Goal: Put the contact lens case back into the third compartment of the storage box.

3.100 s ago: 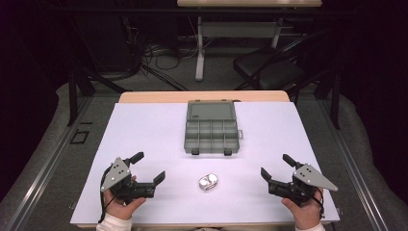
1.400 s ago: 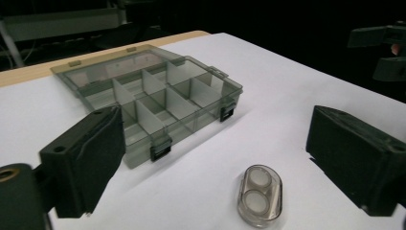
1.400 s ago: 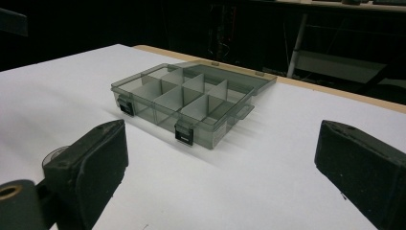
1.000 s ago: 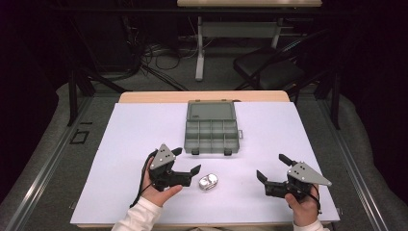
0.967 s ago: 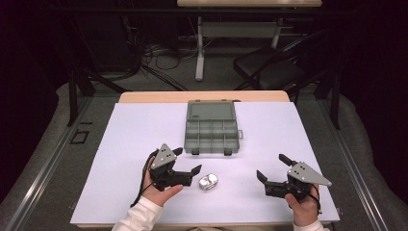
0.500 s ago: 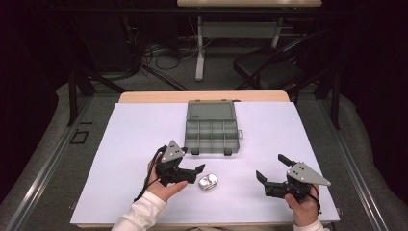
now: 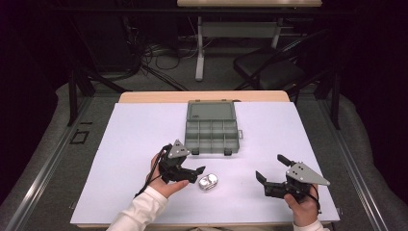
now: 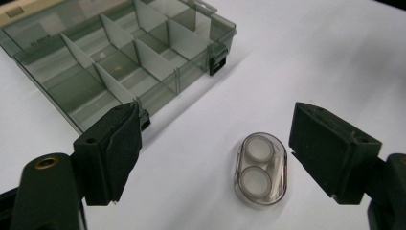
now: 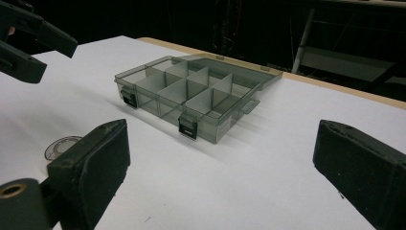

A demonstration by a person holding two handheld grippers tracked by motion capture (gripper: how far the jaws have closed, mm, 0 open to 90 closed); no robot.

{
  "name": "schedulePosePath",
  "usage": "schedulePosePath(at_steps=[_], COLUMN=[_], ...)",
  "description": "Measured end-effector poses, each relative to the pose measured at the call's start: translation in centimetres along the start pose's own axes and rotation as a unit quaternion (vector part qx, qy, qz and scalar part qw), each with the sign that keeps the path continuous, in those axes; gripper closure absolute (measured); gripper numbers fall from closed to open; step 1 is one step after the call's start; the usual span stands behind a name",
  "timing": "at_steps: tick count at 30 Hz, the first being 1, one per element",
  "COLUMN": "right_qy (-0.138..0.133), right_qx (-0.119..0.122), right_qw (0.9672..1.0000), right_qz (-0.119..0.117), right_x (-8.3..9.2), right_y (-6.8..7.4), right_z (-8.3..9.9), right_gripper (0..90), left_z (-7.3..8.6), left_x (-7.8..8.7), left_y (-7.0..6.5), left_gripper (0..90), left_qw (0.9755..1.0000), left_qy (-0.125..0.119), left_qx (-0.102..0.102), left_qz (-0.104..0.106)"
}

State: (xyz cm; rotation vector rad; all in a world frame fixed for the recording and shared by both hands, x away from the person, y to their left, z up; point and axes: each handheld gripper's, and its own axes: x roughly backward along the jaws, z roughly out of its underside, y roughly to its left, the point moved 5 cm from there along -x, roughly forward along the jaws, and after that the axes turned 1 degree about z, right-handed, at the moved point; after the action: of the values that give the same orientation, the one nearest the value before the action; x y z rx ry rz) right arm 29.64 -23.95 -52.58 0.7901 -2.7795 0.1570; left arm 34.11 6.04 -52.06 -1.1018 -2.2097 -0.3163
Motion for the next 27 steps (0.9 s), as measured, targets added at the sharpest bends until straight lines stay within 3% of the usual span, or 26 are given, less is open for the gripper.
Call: schedulePosePath(at_steps=[5, 7, 13, 27], right_qy=[0.002, 0.001, 0.003, 0.004], right_qx=[0.002, 0.002, 0.002, 0.004], right_qw=[1.0000, 1.0000, 1.0000, 1.0000], right_qz=[-0.001, -0.002, -0.002, -0.005], right_x=[0.0, 0.0, -0.1, -0.1], right_y=[0.0, 0.1, 0.1, 0.2], right_z=[0.0, 0.0, 0.1, 0.1], right_gripper=[5.3, 5.4, 5.4, 5.4], left_z=[0.4, 0.6, 0.8, 0.5], left_x=[-0.5, -0.9, -1.2, -1.7], left_y=[-0.1, -0.1, -0.1, 0.1], left_gripper=[20.2, 20.6, 20.7, 20.7], left_qw=[0.9996, 0.9987, 0.9967, 0.9908], left_qy=[0.028, 0.050, 0.080, 0.131], left_qx=[-0.001, -0.008, -0.015, -0.033], left_qz=[0.008, 0.007, 0.006, 0.013])
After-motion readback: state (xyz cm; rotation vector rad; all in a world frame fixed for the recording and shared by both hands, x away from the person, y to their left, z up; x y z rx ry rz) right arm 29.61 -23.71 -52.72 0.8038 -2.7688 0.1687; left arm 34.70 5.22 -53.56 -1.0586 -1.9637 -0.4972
